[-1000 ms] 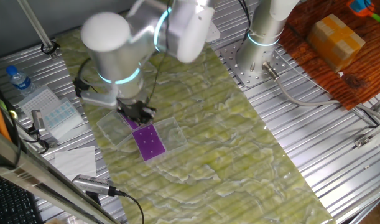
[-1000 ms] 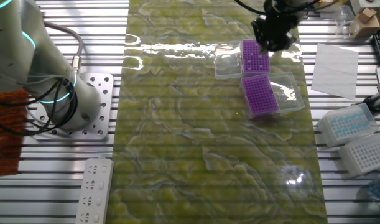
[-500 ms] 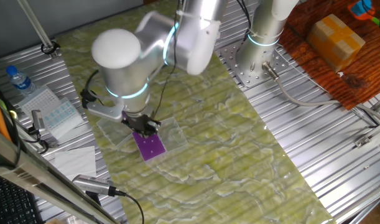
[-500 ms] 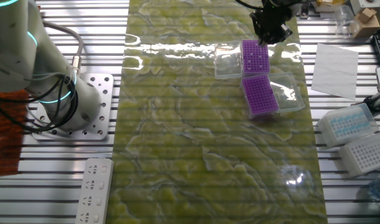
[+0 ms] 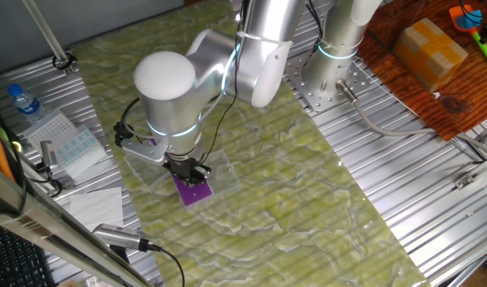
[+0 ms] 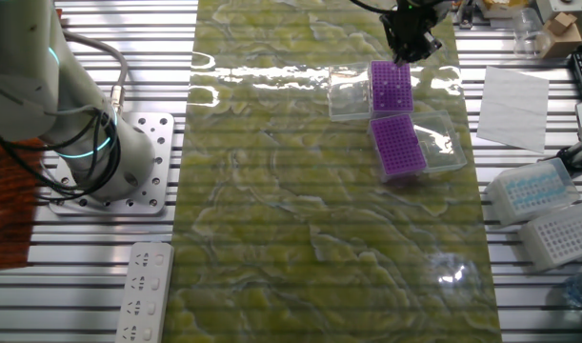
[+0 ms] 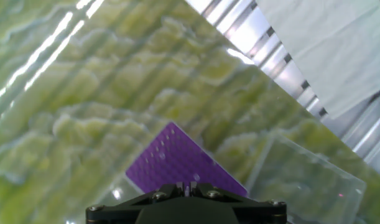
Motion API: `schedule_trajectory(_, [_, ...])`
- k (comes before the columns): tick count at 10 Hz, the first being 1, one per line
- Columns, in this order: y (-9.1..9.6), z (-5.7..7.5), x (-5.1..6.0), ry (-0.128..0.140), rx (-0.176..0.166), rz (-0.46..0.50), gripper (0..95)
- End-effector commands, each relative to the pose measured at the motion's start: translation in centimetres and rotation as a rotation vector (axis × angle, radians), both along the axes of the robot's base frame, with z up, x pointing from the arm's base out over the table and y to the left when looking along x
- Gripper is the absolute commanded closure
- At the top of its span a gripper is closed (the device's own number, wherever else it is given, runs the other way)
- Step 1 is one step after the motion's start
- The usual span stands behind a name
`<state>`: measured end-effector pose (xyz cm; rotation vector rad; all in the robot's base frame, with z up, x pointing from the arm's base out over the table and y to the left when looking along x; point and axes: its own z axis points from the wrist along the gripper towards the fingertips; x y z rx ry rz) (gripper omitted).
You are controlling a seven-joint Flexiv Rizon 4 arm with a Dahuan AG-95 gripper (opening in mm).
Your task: Transfer all small pipette tips from one holder to another
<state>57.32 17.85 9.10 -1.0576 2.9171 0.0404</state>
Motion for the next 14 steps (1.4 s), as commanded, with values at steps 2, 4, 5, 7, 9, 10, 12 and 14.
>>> schedule_trajectory(2, [0.4, -0.8, -0.5, -0.019, -0.002, -0.007, 95.0])
schedule_trajectory(4, [0.3, -1.1, -0.8, -0.023, -0.002, -0.007, 95.0])
schedule_trajectory(5, [0.4, -1.2, -1.0, -0.023, 0.003, -0.014, 95.0])
schedule_trajectory(7, [0.6, -1.4, -1.1, -0.023, 0.005, -0.022, 95.0])
schedule_trajectory(9, [0.7, -1.5, -1.5, -0.022, 0.009, -0.032, 95.0])
schedule_trajectory(10, [0.9, -1.4, -1.8, -0.021, 0.009, -0.034, 95.0])
schedule_trajectory(12, [1.0, -1.7, -2.3, -0.027, 0.01, -0.038, 95.0])
schedule_trajectory(14, [1.1, -1.8, -2.3, -0.033, 0.01, -0.04, 95.0])
